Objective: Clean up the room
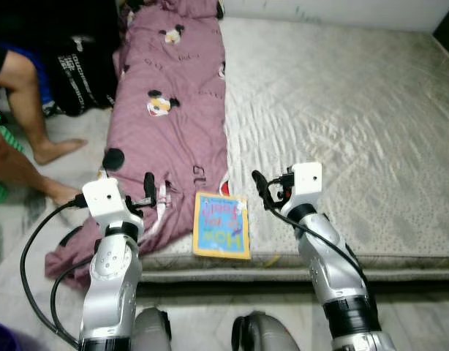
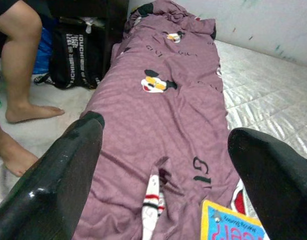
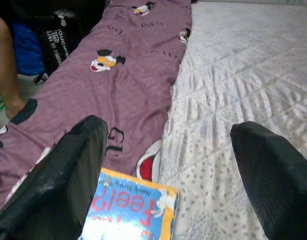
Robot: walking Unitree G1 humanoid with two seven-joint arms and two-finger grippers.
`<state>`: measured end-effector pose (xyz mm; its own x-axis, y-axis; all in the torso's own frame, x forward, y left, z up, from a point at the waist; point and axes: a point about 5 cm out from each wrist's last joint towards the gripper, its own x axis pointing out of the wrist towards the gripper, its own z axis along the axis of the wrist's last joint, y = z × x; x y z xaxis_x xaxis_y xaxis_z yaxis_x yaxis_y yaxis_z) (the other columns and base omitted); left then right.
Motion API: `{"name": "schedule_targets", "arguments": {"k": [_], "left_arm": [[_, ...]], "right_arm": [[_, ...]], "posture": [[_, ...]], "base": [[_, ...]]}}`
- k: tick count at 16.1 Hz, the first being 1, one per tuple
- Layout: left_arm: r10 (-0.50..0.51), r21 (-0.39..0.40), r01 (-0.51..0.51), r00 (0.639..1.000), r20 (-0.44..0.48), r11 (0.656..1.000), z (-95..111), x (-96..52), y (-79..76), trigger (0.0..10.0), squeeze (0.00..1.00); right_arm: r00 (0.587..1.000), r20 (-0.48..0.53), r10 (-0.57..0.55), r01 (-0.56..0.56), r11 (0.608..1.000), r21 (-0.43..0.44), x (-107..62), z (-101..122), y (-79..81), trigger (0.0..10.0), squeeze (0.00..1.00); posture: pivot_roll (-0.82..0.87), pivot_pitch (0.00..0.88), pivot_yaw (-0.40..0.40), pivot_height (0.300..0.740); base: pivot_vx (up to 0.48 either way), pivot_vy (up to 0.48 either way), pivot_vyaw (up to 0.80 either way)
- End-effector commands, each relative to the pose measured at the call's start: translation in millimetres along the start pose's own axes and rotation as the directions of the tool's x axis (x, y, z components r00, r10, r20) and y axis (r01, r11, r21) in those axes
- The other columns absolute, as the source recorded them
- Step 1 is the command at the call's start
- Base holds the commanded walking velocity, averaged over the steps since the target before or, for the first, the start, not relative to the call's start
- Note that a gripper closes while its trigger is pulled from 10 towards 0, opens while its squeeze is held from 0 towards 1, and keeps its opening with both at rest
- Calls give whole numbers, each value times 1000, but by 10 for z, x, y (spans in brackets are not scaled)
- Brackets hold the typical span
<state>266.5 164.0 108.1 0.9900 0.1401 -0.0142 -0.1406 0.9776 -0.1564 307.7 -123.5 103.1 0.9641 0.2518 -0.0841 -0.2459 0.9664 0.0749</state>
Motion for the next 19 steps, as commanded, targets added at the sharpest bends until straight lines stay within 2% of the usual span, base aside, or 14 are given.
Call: {"name": "schedule_targets", "arguments": {"k": [1,3,13,19], "left_arm": [[18,7,-18,1000,2,1000,-5,-15,28,10000,0],[41,2,-41,999,3,999,-4,-11,54,10000,0],[68,-14,-67,997,22,998,26,1,64,10000,0],[61,-42,-60,998,21,997,24,11,52,10000,0]], "right_arm": [[1000,-8,-2,2,1000,3,-21,-6,-16,10000,0],[1000,-10,-1,1,1000,6,-17,-4,-16,10000,0],[999,-32,9,-9,1000,2,9,-14,-18,10000,0],[999,-30,13,-12,1000,4,15,-9,-15,10000,0]], "posture": [[8,182,-72,625],[5,180,-69,595],[2,176,-78,595],[0,177,-79,521]], "base": [[0,0,0],[0,0,0],[0,0,0],[0,0,0]]}}
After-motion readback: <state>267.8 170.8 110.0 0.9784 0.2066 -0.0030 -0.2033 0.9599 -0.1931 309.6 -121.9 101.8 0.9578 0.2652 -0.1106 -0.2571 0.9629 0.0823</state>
